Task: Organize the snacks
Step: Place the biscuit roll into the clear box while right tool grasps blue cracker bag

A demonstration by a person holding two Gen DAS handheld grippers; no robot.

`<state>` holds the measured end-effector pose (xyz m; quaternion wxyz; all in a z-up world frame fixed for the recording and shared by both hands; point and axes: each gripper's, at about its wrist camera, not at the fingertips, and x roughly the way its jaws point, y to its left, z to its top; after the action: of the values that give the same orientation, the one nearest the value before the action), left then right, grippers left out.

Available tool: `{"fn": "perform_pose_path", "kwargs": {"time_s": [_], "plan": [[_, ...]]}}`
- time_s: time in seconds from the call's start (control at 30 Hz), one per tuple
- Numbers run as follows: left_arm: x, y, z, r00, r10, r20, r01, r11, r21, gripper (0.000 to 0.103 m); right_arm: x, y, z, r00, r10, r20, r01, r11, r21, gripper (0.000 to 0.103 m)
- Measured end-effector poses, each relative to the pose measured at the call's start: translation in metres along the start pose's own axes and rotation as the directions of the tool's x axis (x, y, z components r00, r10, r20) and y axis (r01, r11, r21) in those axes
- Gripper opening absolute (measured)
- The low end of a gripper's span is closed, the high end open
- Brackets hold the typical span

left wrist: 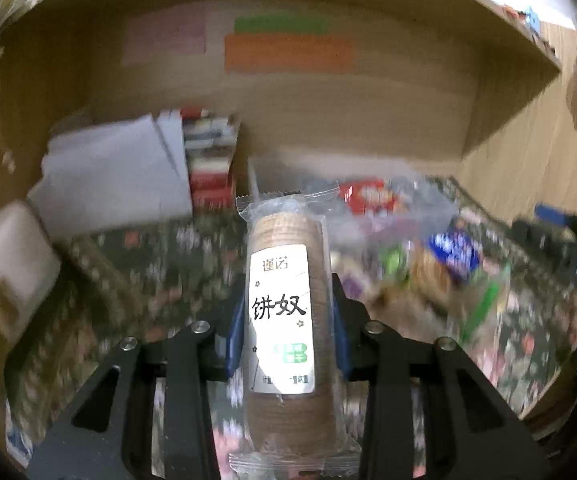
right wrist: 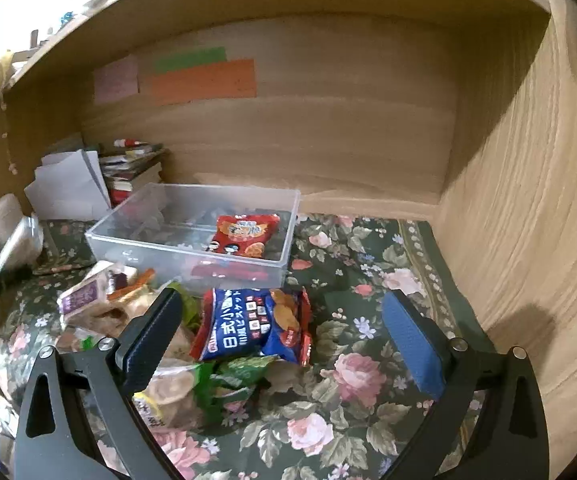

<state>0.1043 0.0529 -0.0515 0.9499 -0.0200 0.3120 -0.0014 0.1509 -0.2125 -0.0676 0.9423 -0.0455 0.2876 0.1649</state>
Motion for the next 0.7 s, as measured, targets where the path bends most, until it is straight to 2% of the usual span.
{"fn": "perform_pose_path", "kwargs": {"time_s": [0.13, 0.33, 0.47, 0.57, 0.7], "plan": [[0.021, 0.002, 0.034, 1.0, -0.019, 0.022, 0.019, 1.0, 0.006, 0.036, 0.011, -0.007, 0.0, 1.0, 0.003, -0.021, -0.003, 1.0, 0.014, 0.099], [0.074, 0.003, 0.075, 0.997, -0.07, -0.02, 0.07, 0.997, 0.006, 0.036, 0.034, -0.015, -0.002, 0.996, 0.031, -0.089, -0.027, 0.999, 0.044, 0.1], [0.111, -0.002, 0.086, 0.994, -0.074, -0.078, 0.075, 0.997, 0.02, 0.036, 0.055, -0.015, -0.005, 0.985, 0.07, -0.155, -0.062, 0.996, 0.059, 0.1], [0.138, -0.004, 0.088, 0.989, -0.07, -0.127, 0.074, 0.997, 0.028, 0.036, 0.073, -0.011, -0.007, 0.97, 0.112, -0.215, -0.1, 0.993, 0.066, 0.1], [0.156, -0.007, 0.086, 0.985, -0.06, -0.159, 0.069, 0.997, 0.046, 0.036, 0.09, -0.01, -0.007, 0.951, 0.166, -0.262, -0.146, 0.985, 0.094, 0.103]]}}
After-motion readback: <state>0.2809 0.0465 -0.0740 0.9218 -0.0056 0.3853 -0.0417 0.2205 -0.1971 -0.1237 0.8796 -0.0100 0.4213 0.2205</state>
